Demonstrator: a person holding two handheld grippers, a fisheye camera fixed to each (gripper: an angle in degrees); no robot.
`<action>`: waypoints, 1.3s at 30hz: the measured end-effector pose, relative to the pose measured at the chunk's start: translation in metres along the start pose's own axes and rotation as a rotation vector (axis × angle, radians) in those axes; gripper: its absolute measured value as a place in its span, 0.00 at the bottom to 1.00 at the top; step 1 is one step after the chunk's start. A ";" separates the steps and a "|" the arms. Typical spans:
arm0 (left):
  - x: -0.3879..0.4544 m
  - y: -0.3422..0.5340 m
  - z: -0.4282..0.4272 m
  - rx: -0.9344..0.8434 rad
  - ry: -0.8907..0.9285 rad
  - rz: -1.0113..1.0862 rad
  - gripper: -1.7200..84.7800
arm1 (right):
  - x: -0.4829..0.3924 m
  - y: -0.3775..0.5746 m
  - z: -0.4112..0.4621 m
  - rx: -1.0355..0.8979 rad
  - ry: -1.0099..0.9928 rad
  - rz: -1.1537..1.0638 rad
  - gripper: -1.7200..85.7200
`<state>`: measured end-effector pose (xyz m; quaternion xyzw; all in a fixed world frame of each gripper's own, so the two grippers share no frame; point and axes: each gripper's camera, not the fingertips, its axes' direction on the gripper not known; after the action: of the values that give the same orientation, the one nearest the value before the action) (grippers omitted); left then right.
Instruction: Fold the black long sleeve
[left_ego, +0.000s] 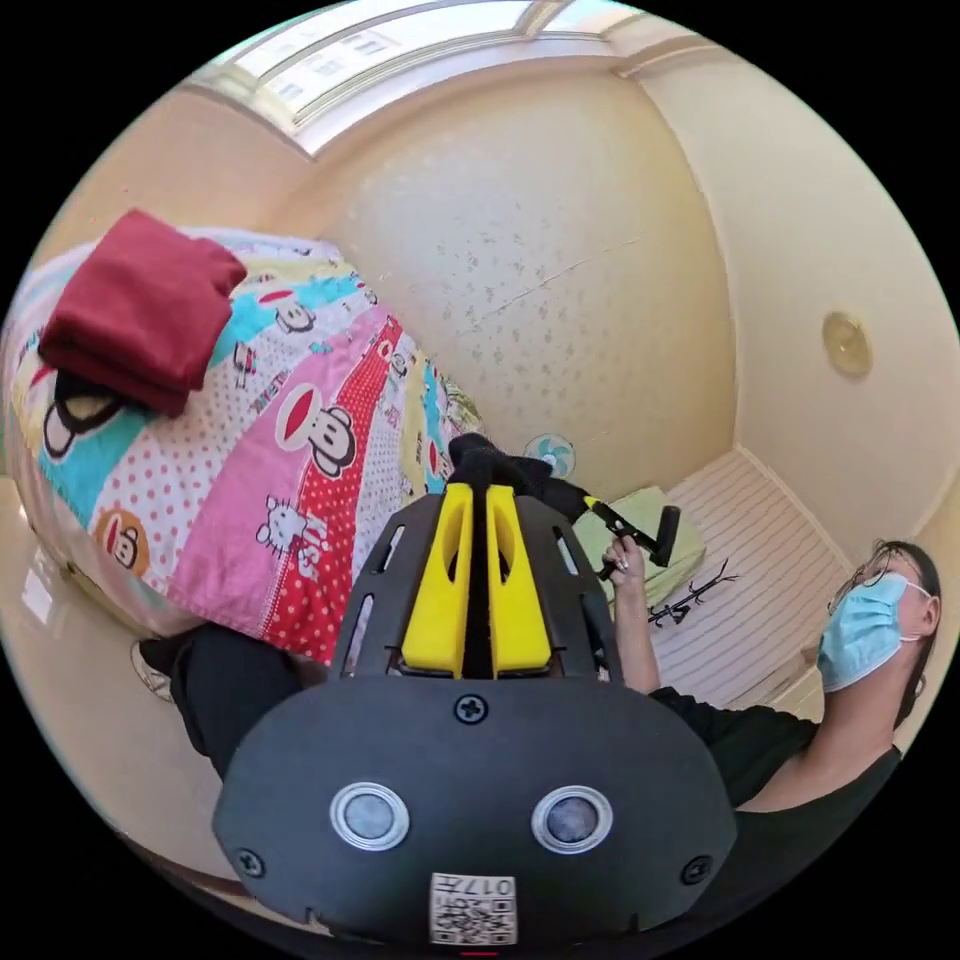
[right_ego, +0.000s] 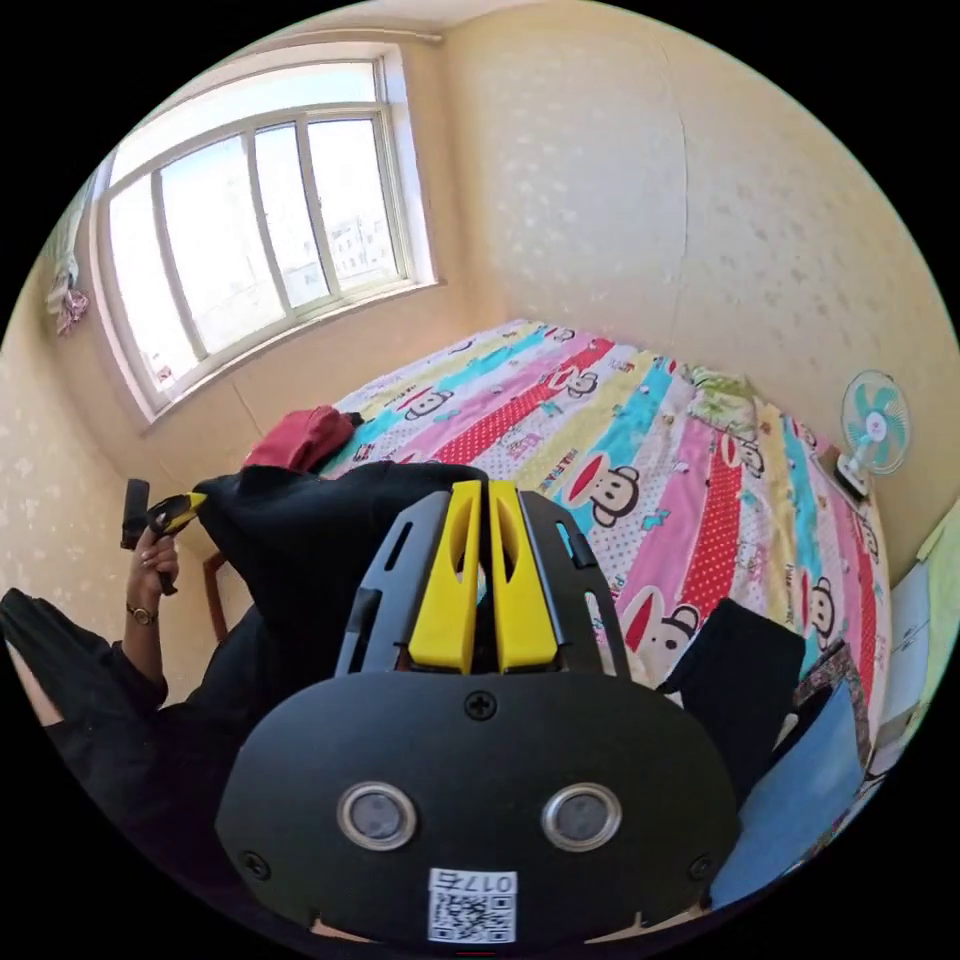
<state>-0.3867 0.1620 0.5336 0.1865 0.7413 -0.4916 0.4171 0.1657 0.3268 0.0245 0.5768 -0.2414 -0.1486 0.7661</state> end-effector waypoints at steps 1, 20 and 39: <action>0.030 -0.002 -0.006 0.018 0.003 0.073 0.02 | -0.023 -0.005 -0.055 0.091 0.072 -0.015 0.04; 0.347 0.096 -0.094 0.730 -0.144 0.640 0.02 | -0.226 0.118 -0.436 1.132 0.395 0.079 0.04; 0.013 -0.073 0.459 -0.756 -0.516 0.430 0.16 | 0.044 -0.032 0.190 -0.415 0.386 0.186 0.11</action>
<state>-0.2449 -0.2778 0.4875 0.0434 0.6852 -0.1219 0.7168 0.1014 0.1405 0.0438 0.4007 -0.1077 -0.0115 0.9098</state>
